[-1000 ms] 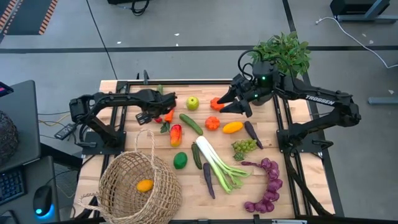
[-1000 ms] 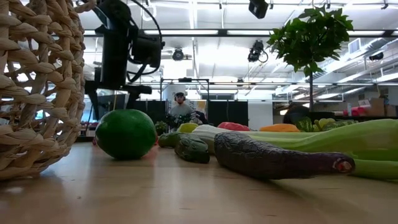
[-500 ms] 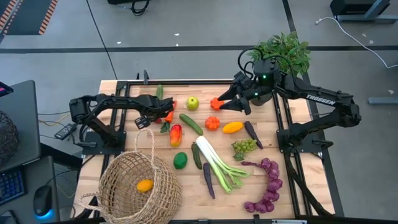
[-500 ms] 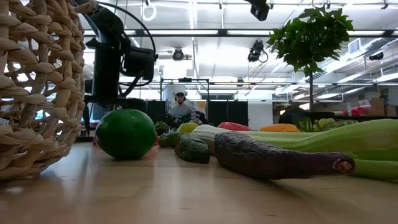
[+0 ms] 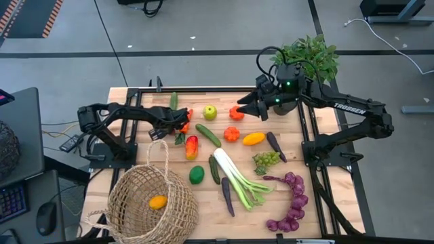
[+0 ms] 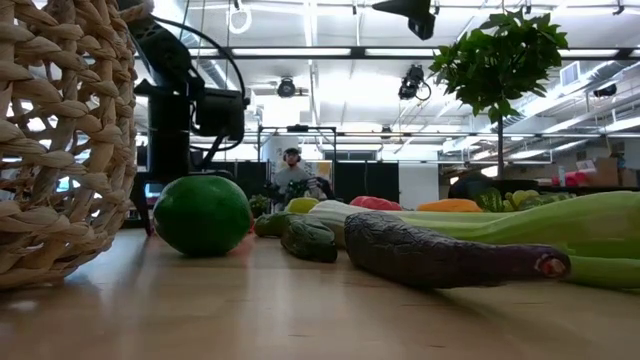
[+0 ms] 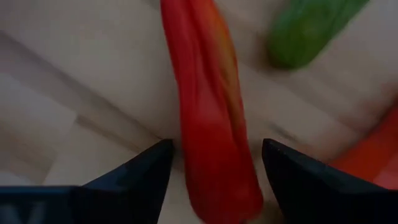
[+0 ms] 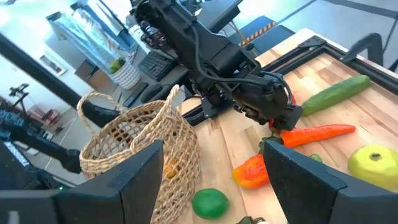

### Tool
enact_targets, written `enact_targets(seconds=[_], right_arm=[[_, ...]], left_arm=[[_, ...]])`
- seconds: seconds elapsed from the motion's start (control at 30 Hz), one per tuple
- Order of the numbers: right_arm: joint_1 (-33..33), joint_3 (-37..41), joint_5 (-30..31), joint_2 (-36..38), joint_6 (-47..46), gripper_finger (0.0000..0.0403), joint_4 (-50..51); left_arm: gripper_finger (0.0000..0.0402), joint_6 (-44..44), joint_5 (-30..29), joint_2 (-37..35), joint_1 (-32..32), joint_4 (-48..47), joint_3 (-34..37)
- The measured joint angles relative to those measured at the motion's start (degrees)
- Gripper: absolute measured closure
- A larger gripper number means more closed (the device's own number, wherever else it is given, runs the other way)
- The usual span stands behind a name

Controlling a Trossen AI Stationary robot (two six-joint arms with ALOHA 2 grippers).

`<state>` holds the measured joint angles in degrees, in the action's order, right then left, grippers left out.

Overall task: Build produce basket
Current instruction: Put the red chili pepper into the basket

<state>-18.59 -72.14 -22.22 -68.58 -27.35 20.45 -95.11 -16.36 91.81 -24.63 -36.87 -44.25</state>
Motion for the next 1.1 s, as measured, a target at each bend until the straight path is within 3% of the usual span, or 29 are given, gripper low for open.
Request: enact_targets(seconds=[0.2,0.47,0.6,0.77,1.1], right_arm=[[0.0,0.0,1.7,0.0,-0.2,0.0123,0.0],[0.0,0.0,1.8,0.0,0.4,0.0123,-0.1],[0.0,0.0,1.3,0.0,2.3,0.0123,-0.1],[-0.6,0.0,-0.8,0.0,3.5,0.0123,-0.2],[-2.8,0.0,-10.5,0.2,3.7,0.0123,-0.2]], left_arm=[[0.0188,4.1,-1.4,0.1,-1.6,1.1,0.1],[0.0312,6.1,3.3,-0.1,-0.3,0.8,-1.2],[0.0314,11.6,4.4,-2.0,1.1,-0.1,-5.6],[0.0305,16.8,3.8,-4.3,3.4,-8.1,-15.0],[0.0294,33.5,3.6,-4.6,11.8,-27.4,-42.1]])
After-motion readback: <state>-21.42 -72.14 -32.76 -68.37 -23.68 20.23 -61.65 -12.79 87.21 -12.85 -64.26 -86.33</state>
